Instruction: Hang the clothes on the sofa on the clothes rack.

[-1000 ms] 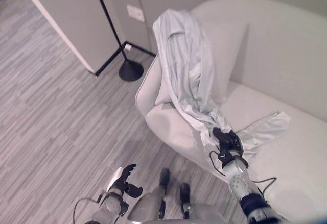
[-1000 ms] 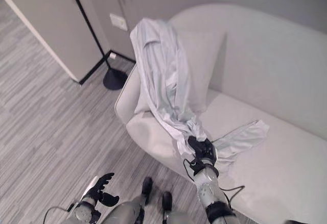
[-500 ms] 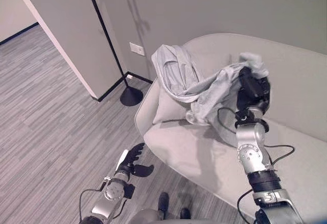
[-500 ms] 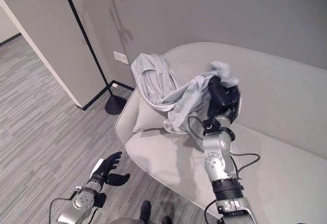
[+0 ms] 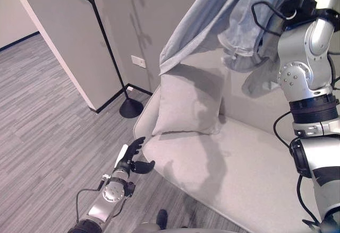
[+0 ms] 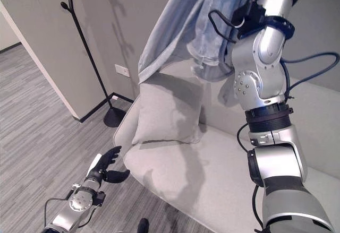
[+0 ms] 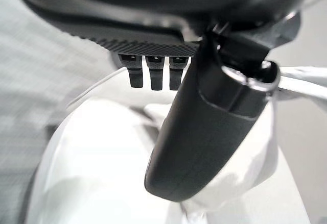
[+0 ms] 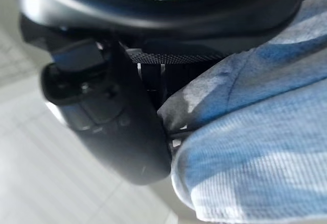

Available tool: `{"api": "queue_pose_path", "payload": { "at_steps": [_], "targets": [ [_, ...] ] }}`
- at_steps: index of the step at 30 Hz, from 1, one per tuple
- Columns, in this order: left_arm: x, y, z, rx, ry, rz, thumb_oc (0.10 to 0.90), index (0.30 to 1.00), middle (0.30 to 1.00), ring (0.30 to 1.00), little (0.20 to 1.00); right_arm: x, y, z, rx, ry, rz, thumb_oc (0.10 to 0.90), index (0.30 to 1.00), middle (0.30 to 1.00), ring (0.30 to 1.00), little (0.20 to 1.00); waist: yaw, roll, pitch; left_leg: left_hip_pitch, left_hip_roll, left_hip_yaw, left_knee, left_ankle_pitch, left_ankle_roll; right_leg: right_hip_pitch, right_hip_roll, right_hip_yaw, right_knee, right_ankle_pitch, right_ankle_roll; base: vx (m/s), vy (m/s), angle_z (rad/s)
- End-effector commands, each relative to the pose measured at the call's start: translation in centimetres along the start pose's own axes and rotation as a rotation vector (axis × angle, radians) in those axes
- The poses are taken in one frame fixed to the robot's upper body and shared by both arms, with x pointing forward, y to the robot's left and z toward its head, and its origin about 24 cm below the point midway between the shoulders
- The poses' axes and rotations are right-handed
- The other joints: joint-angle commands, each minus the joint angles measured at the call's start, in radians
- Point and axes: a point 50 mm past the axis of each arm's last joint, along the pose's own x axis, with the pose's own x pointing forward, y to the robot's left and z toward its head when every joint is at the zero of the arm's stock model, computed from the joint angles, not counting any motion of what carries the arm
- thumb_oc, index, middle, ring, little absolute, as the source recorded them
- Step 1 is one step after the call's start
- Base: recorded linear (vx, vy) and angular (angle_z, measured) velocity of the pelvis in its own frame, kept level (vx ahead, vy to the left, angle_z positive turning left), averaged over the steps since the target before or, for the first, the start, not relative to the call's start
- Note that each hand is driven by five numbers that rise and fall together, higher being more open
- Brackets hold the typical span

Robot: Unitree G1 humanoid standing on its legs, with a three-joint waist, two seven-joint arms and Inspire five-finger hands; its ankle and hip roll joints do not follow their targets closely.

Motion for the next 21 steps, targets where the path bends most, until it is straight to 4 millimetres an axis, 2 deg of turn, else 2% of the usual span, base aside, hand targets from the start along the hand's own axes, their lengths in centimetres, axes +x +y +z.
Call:
{"api": "queue_pose_path", "payload": {
  "at_steps": [1, 4, 5, 6, 7, 8, 9, 13, 15, 18, 21],
  "targets": [
    [2.1, 4.0, 6.1, 0.116, -0.322, 0.194, 0.800, 0.900, 0.900, 0.900, 0.900, 1.3, 2.3, 4.5, -0.004, -0.239, 0.112, 0.400, 0.300, 0.300, 0.300, 0.300, 0.002, -0.065, -0.155, -0.070, -0.001, 0.030, 0.003, -0.043, -0.035, 0.023, -0.049, 0.007, 0.006, -0.086, 0.049, 0.00, 0.000, 0.00],
    [3.0, 5.3, 9.1, 0.137, -0.443, 0.296, 0.800, 0.900, 0.900, 0.900, 0.900, 1.2, 3.3, 4.9, 0.006, -0.267, 0.141, 0.400, 0.300, 0.300, 0.300, 0.300, -0.006, -0.067, -0.162, -0.063, -0.002, 0.030, 0.003, -0.047, -0.036, 0.027, -0.050, 0.012, 0.006, -0.086, 0.050, 0.00, 0.000, 0.00],
    [3.3, 6.1, 11.1, 0.125, -0.513, 0.356, 0.800, 0.900, 0.900, 0.900, 0.900, 1.2, 4.0, 5.1, 0.014, -0.279, 0.157, 0.400, 0.300, 0.300, 0.300, 0.300, -0.013, -0.068, -0.170, -0.060, -0.002, 0.034, 0.003, -0.051, -0.035, 0.027, -0.051, 0.016, 0.006, -0.085, 0.051, -0.01, 0.020, -0.03],
    [3.3, 6.4, 12.0, 0.116, -0.548, 0.375, 0.800, 0.900, 0.900, 0.900, 0.900, 1.2, 4.3, 5.3, 0.018, -0.287, 0.163, 0.400, 0.300, 0.300, 0.300, 0.300, -0.015, -0.068, -0.173, -0.057, -0.001, 0.036, 0.003, -0.054, -0.034, 0.028, -0.051, 0.019, 0.006, -0.084, 0.052, 0.00, 0.016, -0.06],
    [3.3, 6.4, 12.0, 0.115, -0.548, 0.375, 0.800, 0.900, 0.900, 0.900, 0.900, 1.3, 4.3, 5.3, 0.018, -0.288, 0.164, 0.400, 0.300, 0.300, 0.300, 0.300, -0.015, -0.067, -0.172, -0.057, -0.001, 0.037, 0.003, -0.054, -0.034, 0.028, -0.051, 0.020, 0.006, -0.084, 0.052, 0.00, 0.016, -0.07],
    [3.2, 6.7, 13.8, 0.092, -0.618, 0.400, 0.800, 0.900, 0.900, 0.900, 0.900, 1.1, 4.6, 5.2, 0.023, -0.285, 0.166, 0.400, 0.300, 0.300, 0.300, 0.300, -0.019, -0.067, -0.178, -0.052, 0.001, 0.041, 0.003, -0.058, -0.032, 0.030, -0.052, 0.026, 0.006, -0.084, 0.052, 0.00, 0.008, -0.09],
    [3.0, 6.7, 14.5, 0.085, -0.648, 0.400, 0.800, 0.900, 0.900, 0.900, 0.900, 1.1, 4.6, 5.3, 0.019, -0.290, 0.164, 0.400, 0.300, 0.300, 0.300, 0.300, -0.019, -0.067, -0.180, -0.050, 0.001, 0.043, 0.003, -0.059, -0.032, 0.032, -0.052, 0.028, 0.006, -0.083, 0.053, 0.00, 0.007, -0.09],
    [2.5, 6.5, 15.9, 0.091, -0.718, 0.392, 0.800, 0.900, 0.900, 0.900, 0.900, 1.8, 4.4, 5.8, 0.014, -0.311, 0.131, 0.400, 0.300, 0.300, 0.300, 0.300, -0.019, -0.069, -0.188, -0.042, 0.004, 0.049, 0.003, -0.063, -0.029, 0.035, -0.051, 0.039, 0.006, -0.083, 0.053, 0.00, -0.008, -0.11],
    [2.1, 6.4, 16.2, 0.084, -0.747, 0.377, 0.800, 0.900, 0.900, 0.900, 0.900, 3.2, 4.4, 6.4, -0.011, -0.326, 0.085, 0.400, 0.300, 0.300, 0.300, 0.300, -0.014, -0.078, -0.197, -0.034, 0.006, 0.054, 0.003, -0.070, -0.029, 0.041, -0.050, 0.044, 0.006, -0.086, 0.054, 0.02, -0.019, -0.11],
    [1.9, 6.2, 16.5, 0.048, -0.768, 0.356, 0.800, 0.900, 0.900, 0.900, 0.900, 5.8, 5.5, 7.9, -0.061, -0.344, 0.041, 0.400, 0.300, 0.300, 0.300, 0.300, -0.009, -0.087, -0.199, -0.035, 0.007, 0.054, 0.003, -0.063, -0.030, 0.040, -0.047, 0.046, 0.006, -0.085, 0.053, 0.01, -0.016, -0.05],
    [2.1, 5.4, 16.1, 0.065, -0.754, 0.302, 0.800, 0.900, 0.900, 0.900, 0.900, 8.0, 6.2, 9.7, -0.133, -0.359, -0.008, 0.400, 0.300, 0.300, 0.300, 0.300, -0.005, -0.101, -0.209, -0.034, 0.008, 0.048, 0.003, -0.066, -0.033, 0.045, -0.044, 0.045, 0.006, -0.089, 0.051, 0.01, -0.010, 0.00]
  ]
}}
